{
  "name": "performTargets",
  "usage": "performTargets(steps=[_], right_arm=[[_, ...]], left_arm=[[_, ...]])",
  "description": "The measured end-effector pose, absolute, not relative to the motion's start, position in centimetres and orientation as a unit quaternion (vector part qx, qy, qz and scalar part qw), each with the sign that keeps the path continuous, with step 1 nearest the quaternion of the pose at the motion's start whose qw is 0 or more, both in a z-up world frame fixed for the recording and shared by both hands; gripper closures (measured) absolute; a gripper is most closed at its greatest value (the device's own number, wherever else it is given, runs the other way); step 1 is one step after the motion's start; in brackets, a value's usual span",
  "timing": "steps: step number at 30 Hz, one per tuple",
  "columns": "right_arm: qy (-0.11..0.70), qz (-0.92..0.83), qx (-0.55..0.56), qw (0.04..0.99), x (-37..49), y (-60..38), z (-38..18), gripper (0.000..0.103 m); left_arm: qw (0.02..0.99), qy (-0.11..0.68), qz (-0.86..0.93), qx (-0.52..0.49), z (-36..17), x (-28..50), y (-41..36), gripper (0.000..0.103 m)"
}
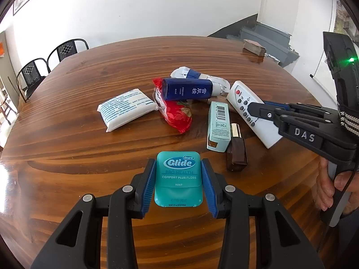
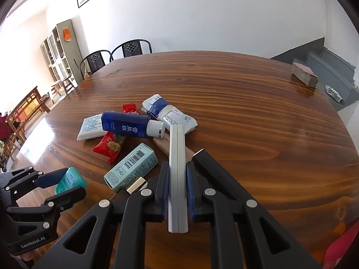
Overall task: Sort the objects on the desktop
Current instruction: 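Carry the floss box with the left gripper while the right carries the remote to the tin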
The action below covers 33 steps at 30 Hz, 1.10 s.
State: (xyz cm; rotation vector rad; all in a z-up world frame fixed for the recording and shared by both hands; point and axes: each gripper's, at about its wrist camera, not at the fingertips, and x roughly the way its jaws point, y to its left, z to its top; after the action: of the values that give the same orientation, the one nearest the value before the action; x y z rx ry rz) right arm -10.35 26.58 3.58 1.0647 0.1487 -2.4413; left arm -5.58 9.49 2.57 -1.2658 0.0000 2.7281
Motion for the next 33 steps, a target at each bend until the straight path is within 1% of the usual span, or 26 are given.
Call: performTargets(steps=[7,13,18,22,29,33], right_arm=[[0.045,-0.891,0.389,0.227,-10.3,26.9,3.5,0.087],[-0.001,-0.895,0.378,0.239,-9.2,28.3,5.4,0.087],[-0.03,-0.898,0.364,0.244,-7.0,29.5,6.9,0.087],[-0.071,-0.899,0.356,0.245,-4.7,31.6,7.7,0.087],[-0.126,-0.917,0.326,0.191,0.3,37.2,8.4,0.087],[-0.137,-0.935,0.302,0.124,3.0,41.8,9.1,0.087]], left_arm=[[0.074,-0.015,0.908,-0.411,3.5,-5.3,9.2,0.06],[0.08,-0.021,0.912,-0.402,4.2,-4.9,9.2,0.06],[0.091,-0.025,0.913,-0.396,4.8,-4.4,9.6,0.06],[0.103,-0.023,0.917,-0.384,5.6,-3.6,10.1,0.06],[0.14,-0.018,0.912,-0.385,5.9,-2.6,12.9,0.06],[0.162,-0.006,0.908,-0.385,6.1,-1.8,15.5,0.06]])
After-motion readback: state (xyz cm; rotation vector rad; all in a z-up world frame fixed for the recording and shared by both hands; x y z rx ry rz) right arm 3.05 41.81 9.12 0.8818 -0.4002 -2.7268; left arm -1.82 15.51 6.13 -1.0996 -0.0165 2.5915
